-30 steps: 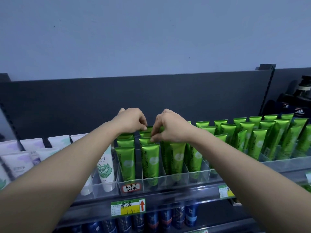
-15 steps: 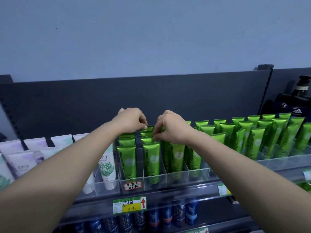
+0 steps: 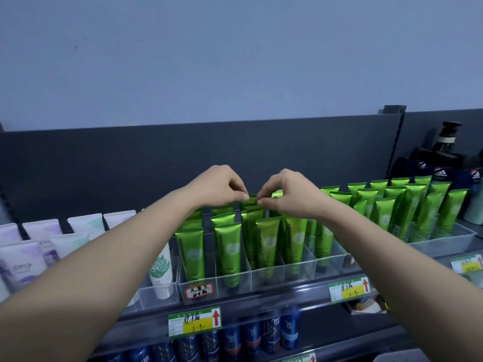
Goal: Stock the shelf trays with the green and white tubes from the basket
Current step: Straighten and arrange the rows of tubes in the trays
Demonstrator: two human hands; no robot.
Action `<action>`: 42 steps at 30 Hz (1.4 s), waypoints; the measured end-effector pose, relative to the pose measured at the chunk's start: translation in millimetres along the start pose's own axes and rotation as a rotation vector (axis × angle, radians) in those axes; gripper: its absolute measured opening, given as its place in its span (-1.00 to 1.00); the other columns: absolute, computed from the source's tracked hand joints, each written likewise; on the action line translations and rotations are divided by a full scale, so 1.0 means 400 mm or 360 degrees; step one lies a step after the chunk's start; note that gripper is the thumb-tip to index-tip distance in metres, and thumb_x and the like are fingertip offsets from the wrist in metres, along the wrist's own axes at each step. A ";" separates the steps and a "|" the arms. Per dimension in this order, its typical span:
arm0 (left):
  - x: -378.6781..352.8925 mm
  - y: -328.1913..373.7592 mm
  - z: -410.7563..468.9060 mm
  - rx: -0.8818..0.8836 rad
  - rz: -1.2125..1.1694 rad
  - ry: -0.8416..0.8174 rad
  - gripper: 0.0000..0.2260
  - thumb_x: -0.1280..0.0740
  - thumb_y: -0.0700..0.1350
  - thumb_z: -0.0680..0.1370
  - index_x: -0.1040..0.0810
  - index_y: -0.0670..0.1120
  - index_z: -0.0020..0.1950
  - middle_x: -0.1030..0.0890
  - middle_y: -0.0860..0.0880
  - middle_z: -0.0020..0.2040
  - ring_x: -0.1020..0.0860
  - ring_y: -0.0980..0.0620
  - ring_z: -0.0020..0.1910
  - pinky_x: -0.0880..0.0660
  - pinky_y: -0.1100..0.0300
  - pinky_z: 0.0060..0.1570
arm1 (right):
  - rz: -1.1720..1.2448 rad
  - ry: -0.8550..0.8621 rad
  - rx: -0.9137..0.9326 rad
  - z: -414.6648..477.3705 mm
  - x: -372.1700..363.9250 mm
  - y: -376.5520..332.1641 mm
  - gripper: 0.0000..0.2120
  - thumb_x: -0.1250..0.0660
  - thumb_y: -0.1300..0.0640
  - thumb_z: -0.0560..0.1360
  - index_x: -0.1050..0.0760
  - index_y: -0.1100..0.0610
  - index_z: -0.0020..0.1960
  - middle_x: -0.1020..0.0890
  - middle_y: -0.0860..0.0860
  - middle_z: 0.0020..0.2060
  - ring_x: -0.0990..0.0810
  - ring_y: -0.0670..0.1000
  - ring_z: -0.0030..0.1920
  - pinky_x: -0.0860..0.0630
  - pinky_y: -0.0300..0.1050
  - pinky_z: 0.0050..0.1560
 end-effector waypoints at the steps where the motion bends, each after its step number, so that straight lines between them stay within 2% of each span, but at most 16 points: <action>1: -0.007 0.008 0.003 -0.0010 0.0001 -0.0043 -0.90 -0.46 -0.01 0.44 -0.70 0.02 -0.09 -0.62 0.16 -0.22 -0.54 0.24 -0.20 -0.42 0.33 -0.21 | -0.0003 -0.0005 -0.0011 -0.010 0.004 0.005 -0.95 -0.46 0.07 0.42 -0.70 0.01 -0.14 -0.66 -0.14 -0.22 -0.59 -0.15 -0.12 -0.47 -0.24 -0.05; 4: -0.029 0.018 0.011 -0.0010 0.0067 -0.0157 -0.92 -0.51 0.00 0.38 -0.70 0.02 -0.18 -0.65 0.13 -0.25 -0.56 0.21 -0.20 -0.47 0.23 -0.14 | -0.0014 -0.0084 -0.0043 -0.037 0.004 0.015 -0.96 -0.49 0.03 0.38 -0.69 -0.02 -0.19 -0.65 -0.17 -0.26 -0.57 -0.15 -0.10 -0.44 -0.34 -0.10; 7: -0.043 0.023 0.011 -0.0020 0.0163 -0.0199 -0.92 -0.51 -0.03 0.37 -0.70 0.01 -0.20 -0.63 0.17 -0.32 -0.56 0.18 -0.22 -0.40 0.23 -0.15 | -0.0022 -0.0176 -0.0056 -0.052 0.000 0.021 -0.93 -0.52 0.03 0.35 -0.68 -0.02 -0.18 -0.66 -0.13 -0.24 -0.59 -0.12 -0.07 -0.48 -0.25 -0.01; 12: -0.051 0.031 0.011 -0.0032 0.0087 -0.0111 -0.96 -0.50 -0.08 0.39 -0.69 -0.03 -0.22 -0.66 0.08 -0.26 -0.56 0.13 -0.22 -0.43 0.24 -0.19 | -0.0070 -0.0166 -0.0052 -0.058 -0.005 0.024 -0.90 -0.53 0.10 0.35 -0.69 0.02 -0.13 -0.68 -0.09 -0.19 -0.60 -0.07 -0.04 -0.47 -0.22 0.02; 17: -0.061 0.038 0.013 -0.0015 0.0052 -0.0082 -0.97 -0.49 -0.11 0.40 -0.69 -0.05 -0.22 -0.66 0.04 -0.24 -0.57 0.07 -0.19 -0.49 0.17 -0.12 | -0.0074 -0.0128 -0.0040 -0.061 -0.004 0.015 -0.88 -0.52 0.11 0.37 -0.70 0.07 -0.10 -0.60 -0.14 -0.26 -0.59 -0.07 -0.04 -0.35 -0.50 -0.14; 22: -0.060 0.034 0.014 0.0000 0.0055 -0.0092 -0.96 -0.50 -0.09 0.39 -0.70 -0.04 -0.22 -0.66 0.07 -0.28 -0.55 0.13 -0.24 -0.49 0.17 -0.13 | -0.0056 -0.0117 -0.0051 -0.065 -0.004 0.021 -0.88 -0.52 0.11 0.37 -0.70 0.07 -0.10 -0.55 -0.19 -0.32 -0.58 -0.08 -0.04 -0.33 -0.54 -0.16; 25: -0.059 0.037 0.016 0.0001 0.0069 -0.0079 -0.95 -0.50 -0.08 0.38 -0.70 -0.04 -0.23 -0.65 0.07 -0.30 -0.52 0.16 -0.28 -0.46 0.20 -0.18 | -0.0052 -0.0128 -0.0033 -0.065 -0.007 0.019 -0.89 -0.52 0.11 0.37 -0.70 0.07 -0.10 -0.57 -0.18 -0.30 -0.58 -0.08 -0.04 -0.33 -0.51 -0.16; 28: -0.058 0.037 0.015 0.0002 0.0063 -0.0087 -0.95 -0.50 -0.08 0.38 -0.69 -0.04 -0.25 -0.64 0.08 -0.33 -0.49 0.19 -0.33 -0.44 0.21 -0.21 | -0.0033 -0.0135 -0.0027 -0.064 -0.009 0.018 -0.89 -0.52 0.11 0.37 -0.70 0.07 -0.11 -0.58 -0.16 -0.29 -0.59 -0.07 -0.03 -0.42 -0.35 -0.11; 31: -0.053 0.029 0.015 0.0036 0.0018 -0.0098 -0.90 -0.50 -0.02 0.39 -0.67 -0.02 -0.28 -0.60 0.12 -0.39 -0.49 0.21 -0.35 -0.41 0.23 -0.27 | -0.0020 -0.0149 -0.0033 -0.062 -0.010 0.022 -0.91 -0.53 0.11 0.36 -0.70 0.05 -0.14 -0.61 -0.16 -0.29 -0.60 -0.08 -0.06 -0.45 -0.34 -0.10; 33: -0.044 0.023 0.019 0.0063 -0.0025 -0.0065 -0.86 -0.47 0.01 0.43 -0.66 -0.01 -0.28 -0.59 0.14 -0.37 -0.49 0.22 -0.33 -0.39 0.25 -0.30 | 0.0023 -0.0185 -0.0033 -0.059 -0.012 0.026 -0.92 -0.55 0.08 0.34 -0.70 0.02 -0.18 -0.66 -0.13 -0.28 -0.62 -0.11 -0.10 -0.51 -0.25 -0.04; 36: -0.032 0.005 0.027 0.0092 -0.0024 0.0057 -0.91 -0.41 -0.04 0.49 -0.66 0.01 -0.20 -0.61 0.14 -0.25 -0.56 0.15 -0.18 -0.45 0.24 -0.20 | 0.0114 -0.0129 -0.0064 -0.047 -0.007 0.035 -0.90 -0.54 -0.02 0.35 -0.69 0.00 -0.22 -0.70 -0.11 -0.27 -0.63 -0.16 -0.13 -0.53 -0.21 -0.01; 38: -0.027 -0.011 0.033 0.0125 0.0015 0.0130 -0.95 -0.40 -0.08 0.50 -0.65 0.05 -0.12 -0.57 0.17 -0.20 -0.57 0.10 -0.07 -0.47 0.20 -0.08 | 0.0107 0.0009 -0.0091 -0.029 0.003 0.044 -0.93 -0.50 0.01 0.40 -0.70 0.00 -0.19 -0.71 -0.09 -0.22 -0.64 -0.13 -0.08 -0.54 -0.17 0.03; 40: -0.031 -0.023 0.041 0.0164 0.0123 0.0133 -0.87 -0.39 -0.08 0.51 -0.65 0.07 0.04 -0.54 0.20 -0.13 -0.55 0.06 0.04 -0.46 0.10 0.11 | -0.0005 0.0127 -0.0109 -0.007 0.005 0.053 -0.94 -0.45 0.06 0.44 -0.70 -0.01 -0.13 -0.71 -0.10 -0.15 -0.62 -0.09 -0.01 -0.53 -0.10 0.09; 42: -0.039 -0.030 0.051 0.0199 0.0306 0.0099 -0.78 -0.38 -0.05 0.52 -0.61 0.07 0.17 -0.59 0.13 0.03 -0.52 0.04 0.15 -0.35 0.06 0.26 | -0.0134 0.0156 -0.0140 0.016 -0.002 0.063 -0.91 -0.43 0.08 0.44 -0.69 -0.06 -0.09 -0.69 -0.10 -0.10 -0.55 -0.06 0.09 -0.52 -0.05 0.11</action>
Point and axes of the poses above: each hand's wrist, its own z-axis towards the middle knuckle, its own x-axis out of the back of the hand, y = z × x, the point moved 5 cm from there along z, towards the middle knuckle
